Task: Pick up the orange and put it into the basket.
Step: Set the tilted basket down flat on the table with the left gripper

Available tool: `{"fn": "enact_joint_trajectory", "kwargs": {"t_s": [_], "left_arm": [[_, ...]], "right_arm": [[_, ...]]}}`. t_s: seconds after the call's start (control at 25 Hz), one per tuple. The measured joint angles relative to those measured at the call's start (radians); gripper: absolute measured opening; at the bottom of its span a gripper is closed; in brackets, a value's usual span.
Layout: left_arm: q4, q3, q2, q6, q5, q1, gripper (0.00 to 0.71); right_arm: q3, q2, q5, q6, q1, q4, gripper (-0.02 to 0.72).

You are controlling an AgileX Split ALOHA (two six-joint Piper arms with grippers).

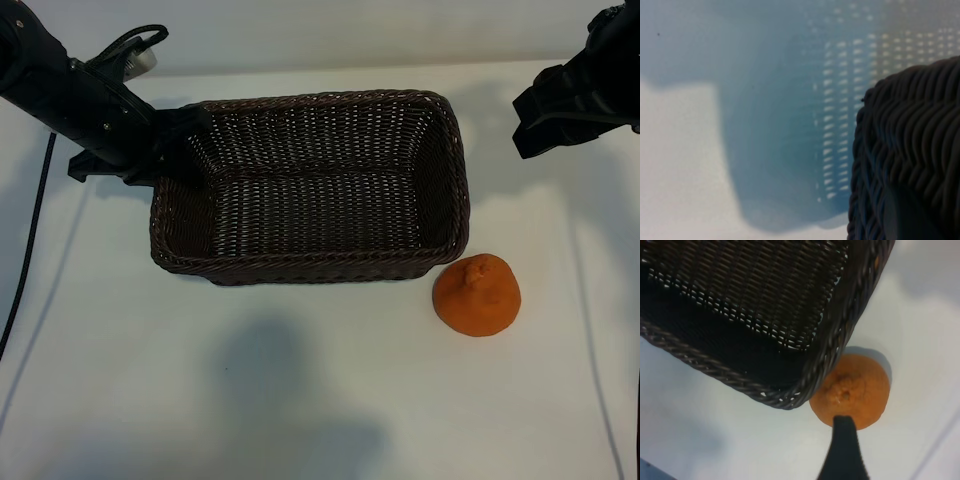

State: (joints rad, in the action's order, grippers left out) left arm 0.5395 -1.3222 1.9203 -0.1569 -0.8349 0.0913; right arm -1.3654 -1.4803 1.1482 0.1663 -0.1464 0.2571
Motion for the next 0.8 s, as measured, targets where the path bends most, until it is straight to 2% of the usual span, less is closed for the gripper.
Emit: {"fn": "enact_joint_trajectory", "kwargs": {"t_s": [0.8], "left_arm": [[-0.019,0.0,0.033,0.021,0.011,0.0,0.156]], "right_arm": [[0.0,0.0,0.0,0.0,0.0,0.0,0.524]]}}
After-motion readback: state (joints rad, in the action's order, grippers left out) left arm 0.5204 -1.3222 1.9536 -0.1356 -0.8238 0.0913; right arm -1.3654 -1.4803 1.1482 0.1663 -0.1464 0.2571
